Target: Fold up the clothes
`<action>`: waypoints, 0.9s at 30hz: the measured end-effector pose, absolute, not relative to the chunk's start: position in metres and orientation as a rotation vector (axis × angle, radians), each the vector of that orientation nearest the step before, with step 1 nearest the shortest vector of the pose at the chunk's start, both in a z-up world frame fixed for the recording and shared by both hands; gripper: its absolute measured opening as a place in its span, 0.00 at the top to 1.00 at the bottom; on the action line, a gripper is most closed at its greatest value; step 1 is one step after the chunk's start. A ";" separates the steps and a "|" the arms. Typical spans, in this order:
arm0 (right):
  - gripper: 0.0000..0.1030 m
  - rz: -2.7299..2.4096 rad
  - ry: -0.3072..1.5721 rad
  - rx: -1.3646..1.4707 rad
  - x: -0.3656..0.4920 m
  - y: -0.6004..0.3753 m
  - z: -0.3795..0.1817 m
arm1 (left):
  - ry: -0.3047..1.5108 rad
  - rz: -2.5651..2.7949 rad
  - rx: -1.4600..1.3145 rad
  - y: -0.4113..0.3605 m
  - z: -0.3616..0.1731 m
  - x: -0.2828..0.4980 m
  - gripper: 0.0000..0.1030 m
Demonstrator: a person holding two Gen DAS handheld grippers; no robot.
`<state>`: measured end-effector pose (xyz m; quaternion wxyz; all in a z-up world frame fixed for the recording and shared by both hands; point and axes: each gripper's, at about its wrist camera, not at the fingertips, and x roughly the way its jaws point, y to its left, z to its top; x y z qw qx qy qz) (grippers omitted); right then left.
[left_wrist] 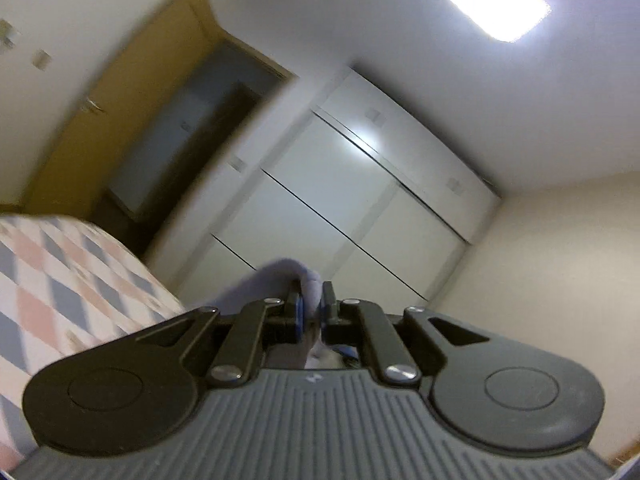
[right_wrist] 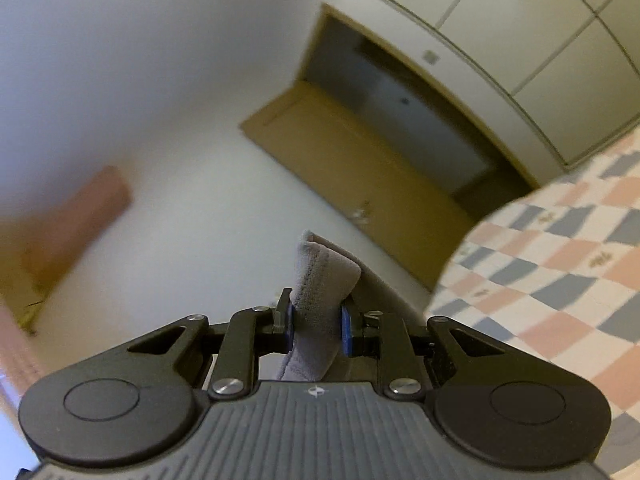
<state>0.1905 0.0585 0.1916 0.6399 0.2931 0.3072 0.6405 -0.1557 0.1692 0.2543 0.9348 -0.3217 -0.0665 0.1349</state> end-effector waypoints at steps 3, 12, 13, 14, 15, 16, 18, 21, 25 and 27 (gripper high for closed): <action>0.78 1.446 0.767 0.643 0.213 0.011 0.179 | 0.034 0.179 -0.681 0.123 0.224 -0.125 0.90; 0.56 0.660 1.180 0.405 0.294 -0.184 0.002 | 0.689 0.229 -0.857 0.091 0.048 -0.056 0.69; 0.56 0.544 1.225 0.386 0.303 -0.208 -0.022 | 0.725 0.259 -0.864 0.095 0.033 -0.056 0.69; 0.56 0.469 1.249 0.397 0.307 -0.231 -0.041 | 0.751 0.285 -0.859 0.102 0.024 -0.055 0.69; 0.56 0.424 1.258 0.429 0.308 -0.253 -0.056 | 0.770 0.308 -0.846 0.109 0.016 -0.055 0.69; 0.56 0.414 1.257 0.445 0.303 -0.266 -0.066 | 0.789 0.330 -0.831 0.115 0.008 -0.055 0.69; 0.56 0.442 1.239 0.450 0.286 -0.279 -0.080 | 0.815 0.354 -0.789 0.124 0.001 -0.055 0.69; 0.56 0.529 1.199 0.389 0.254 -0.278 -0.098 | 0.861 0.375 -0.710 0.133 -0.015 -0.049 0.69; 0.56 0.567 1.316 0.347 0.189 -0.251 -0.127 | 0.939 0.332 -0.631 0.159 -0.046 -0.026 0.69; 0.56 0.536 1.391 0.398 0.158 -0.243 -0.149 | 0.986 0.292 -0.614 0.175 -0.066 -0.014 0.69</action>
